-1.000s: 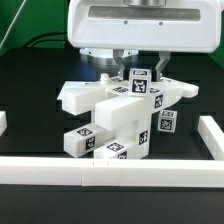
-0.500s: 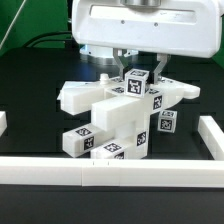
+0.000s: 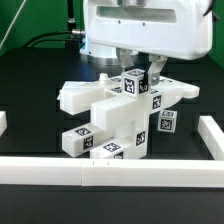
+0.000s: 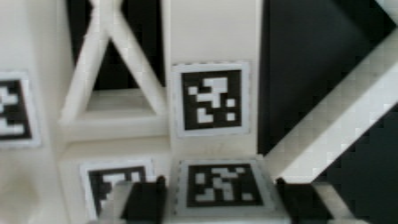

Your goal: Assemble chair

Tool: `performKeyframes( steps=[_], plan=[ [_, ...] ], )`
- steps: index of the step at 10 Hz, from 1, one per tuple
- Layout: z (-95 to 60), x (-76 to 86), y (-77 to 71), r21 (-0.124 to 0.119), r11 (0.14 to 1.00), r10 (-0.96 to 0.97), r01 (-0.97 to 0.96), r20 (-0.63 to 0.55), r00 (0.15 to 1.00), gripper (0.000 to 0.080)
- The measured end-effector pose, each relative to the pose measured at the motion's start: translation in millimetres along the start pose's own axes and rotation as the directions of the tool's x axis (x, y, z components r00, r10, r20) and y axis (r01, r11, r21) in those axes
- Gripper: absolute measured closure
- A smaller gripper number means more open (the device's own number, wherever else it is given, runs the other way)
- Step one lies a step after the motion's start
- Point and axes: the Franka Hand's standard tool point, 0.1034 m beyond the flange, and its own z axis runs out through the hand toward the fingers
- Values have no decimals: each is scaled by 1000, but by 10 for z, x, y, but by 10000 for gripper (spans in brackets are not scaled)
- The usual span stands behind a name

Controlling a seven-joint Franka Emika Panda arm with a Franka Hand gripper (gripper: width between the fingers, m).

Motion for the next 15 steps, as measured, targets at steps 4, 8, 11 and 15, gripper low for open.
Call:
performKeyframes(
  steps=[4, 8, 11, 15],
  plan=[
    [0, -3, -7, 0, 990, 138, -138, -1, 990, 389],
    [-18, -10, -29, -13, 995, -103, 103, 10, 995, 155],
    [-15, 1, -24, -12, 911, -412, 412, 8, 911, 151],
    [-8, 20, -89, -16, 641, -767, 767, -45, 640, 151]
  ],
)
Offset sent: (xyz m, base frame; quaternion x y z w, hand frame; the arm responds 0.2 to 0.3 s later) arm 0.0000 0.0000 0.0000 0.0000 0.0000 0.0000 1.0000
